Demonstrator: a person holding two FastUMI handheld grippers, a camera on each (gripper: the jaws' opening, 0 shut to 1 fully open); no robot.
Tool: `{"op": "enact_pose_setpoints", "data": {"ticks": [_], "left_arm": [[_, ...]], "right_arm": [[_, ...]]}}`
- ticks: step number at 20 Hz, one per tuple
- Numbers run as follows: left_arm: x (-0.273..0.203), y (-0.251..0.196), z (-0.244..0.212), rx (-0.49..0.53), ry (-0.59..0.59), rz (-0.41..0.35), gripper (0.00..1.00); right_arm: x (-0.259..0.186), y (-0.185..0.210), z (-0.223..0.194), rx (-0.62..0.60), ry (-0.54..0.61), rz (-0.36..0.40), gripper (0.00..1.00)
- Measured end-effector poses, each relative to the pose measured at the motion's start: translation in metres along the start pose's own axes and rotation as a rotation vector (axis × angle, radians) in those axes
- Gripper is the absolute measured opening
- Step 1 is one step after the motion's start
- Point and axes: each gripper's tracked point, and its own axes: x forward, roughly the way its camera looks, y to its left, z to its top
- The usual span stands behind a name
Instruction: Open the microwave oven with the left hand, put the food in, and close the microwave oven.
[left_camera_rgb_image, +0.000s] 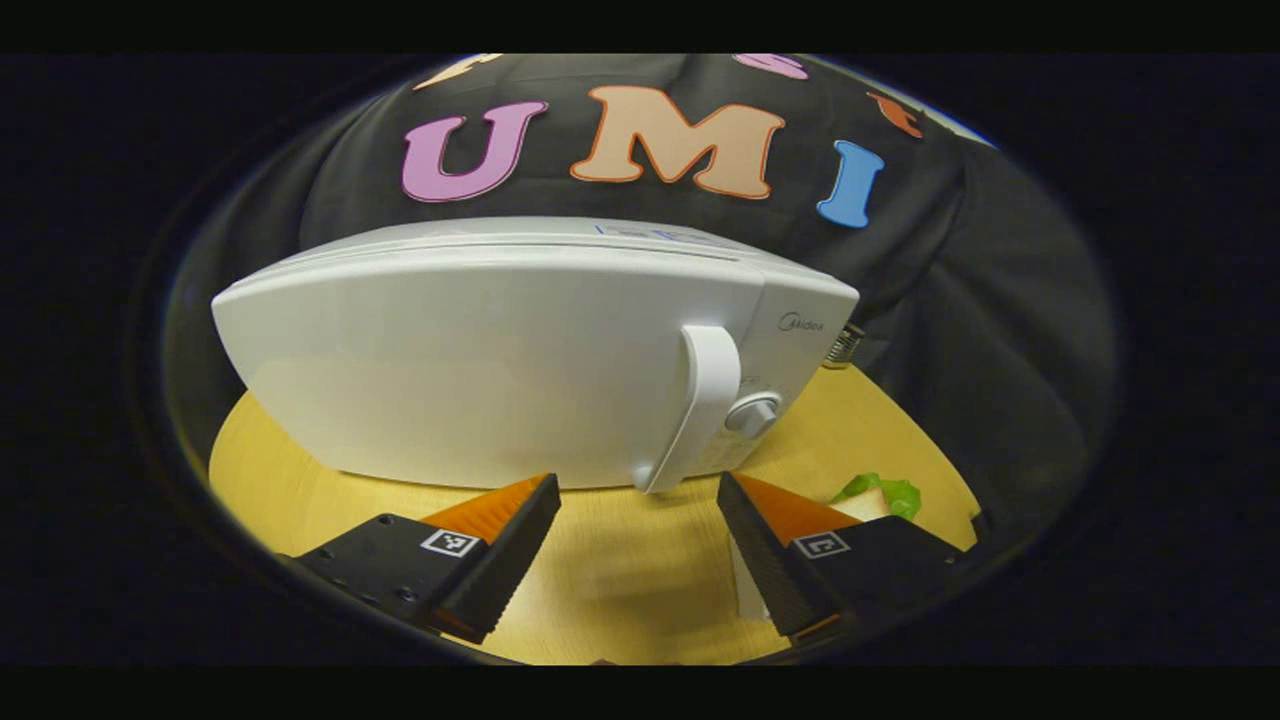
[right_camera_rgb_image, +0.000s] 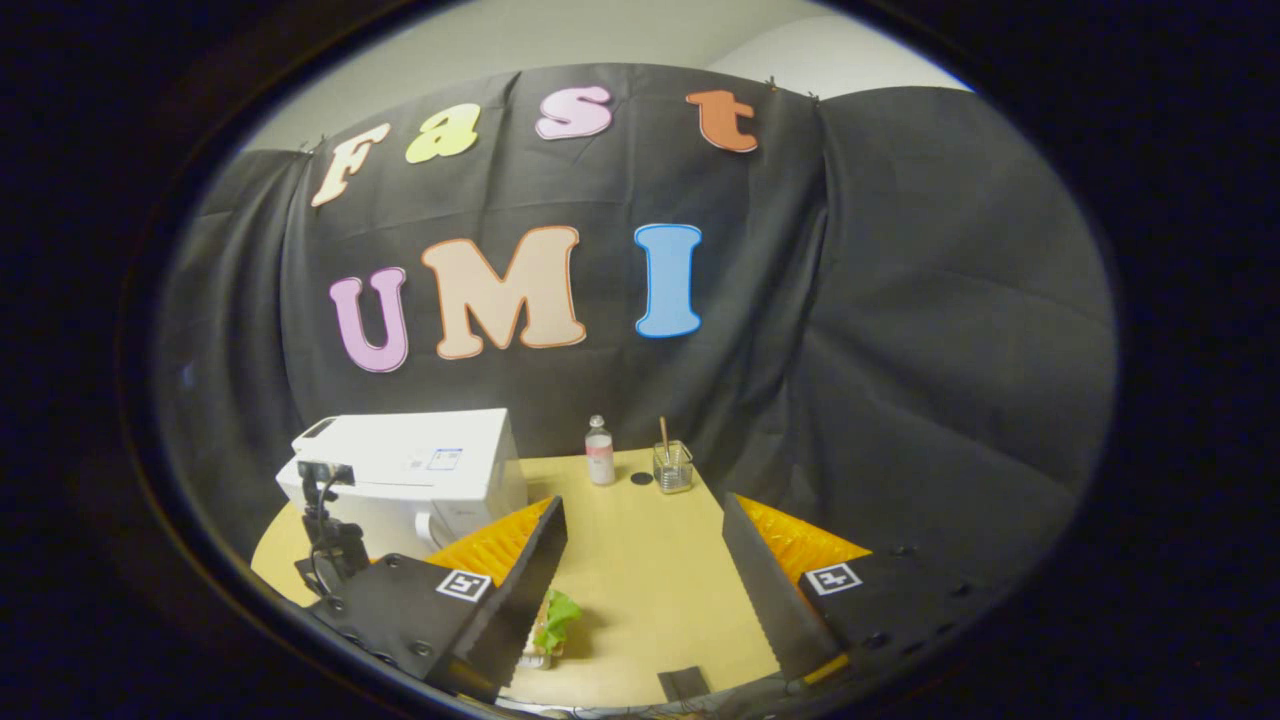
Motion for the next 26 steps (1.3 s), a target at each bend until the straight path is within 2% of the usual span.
{"op": "enact_pose_setpoints", "data": {"ticks": [6, 8, 9, 11, 12, 13, 14, 15, 16, 17, 19, 21, 22, 26], "left_arm": [[0.025, -0.007, 0.0, -0.001, 0.033, 0.024, 0.97], [0.03, -0.011, -0.001, -0.011, 0.056, 0.018, 0.93], [0.034, -0.012, 0.001, -0.012, 0.058, 0.012, 0.85], [0.037, -0.013, 0.003, -0.003, 0.063, 0.01, 0.76], [0.039, -0.013, 0.004, 0.001, 0.064, 0.014, 0.78], [0.041, -0.013, 0.005, 0.001, 0.063, 0.013, 0.66], [0.043, -0.014, 0.005, -0.003, 0.066, 0.015, 0.62], [0.044, -0.014, 0.005, -0.013, 0.073, 0.015, 0.45], [0.045, -0.015, 0.004, -0.023, 0.079, 0.013, 0.47], [0.046, -0.015, 0.005, -0.03, 0.076, 0.015, 0.41], [0.047, -0.012, 0.003, -0.043, 0.079, 0.029, 0.34], [0.049, -0.013, 0.004, -0.058, 0.071, 0.035, 0.35], [0.048, -0.014, 0.003, -0.058, 0.073, 0.037, 0.32], [0.047, -0.014, 0.003, -0.021, 0.072, 0.065, 0.2]], "right_arm": [[0.008, -0.012, -0.007, 0.003, 0.019, 0.001, 0.92], [0.01, -0.017, -0.011, 0.015, 0.029, 0.001, 0.92], [0.01, -0.02, -0.012, 0.02, 0.033, 0.001, 0.92], [0.013, -0.032, -0.015, 0.011, 0.039, -0.018, 0.92], [0.013, -0.041, -0.017, 0.001, 0.041, -0.036, 0.92], [0.015, -0.05, -0.017, -0.008, 0.043, -0.056, 0.91], [0.014, -0.059, -0.016, -0.014, 0.044, -0.073, 0.91], [0.014, -0.066, -0.016, -0.013, 0.044, -0.087, 0.91], [0.012, -0.072, -0.016, -0.007, 0.042, -0.097, 0.98], [0.012, -0.076, -0.014, 0.002, 0.041, -0.102, 0.92], [0.013, -0.084, -0.015, 0.013, 0.039, -0.11, 0.92], [0.015, -0.092, -0.019, 0.002, 0.045, -0.126, 0.92], [0.015, -0.094, -0.02, -0.003, 0.047, -0.129, 0.92], [0.014, -0.094, -0.021, 0.006, 0.046, -0.103, 0.92]]}}
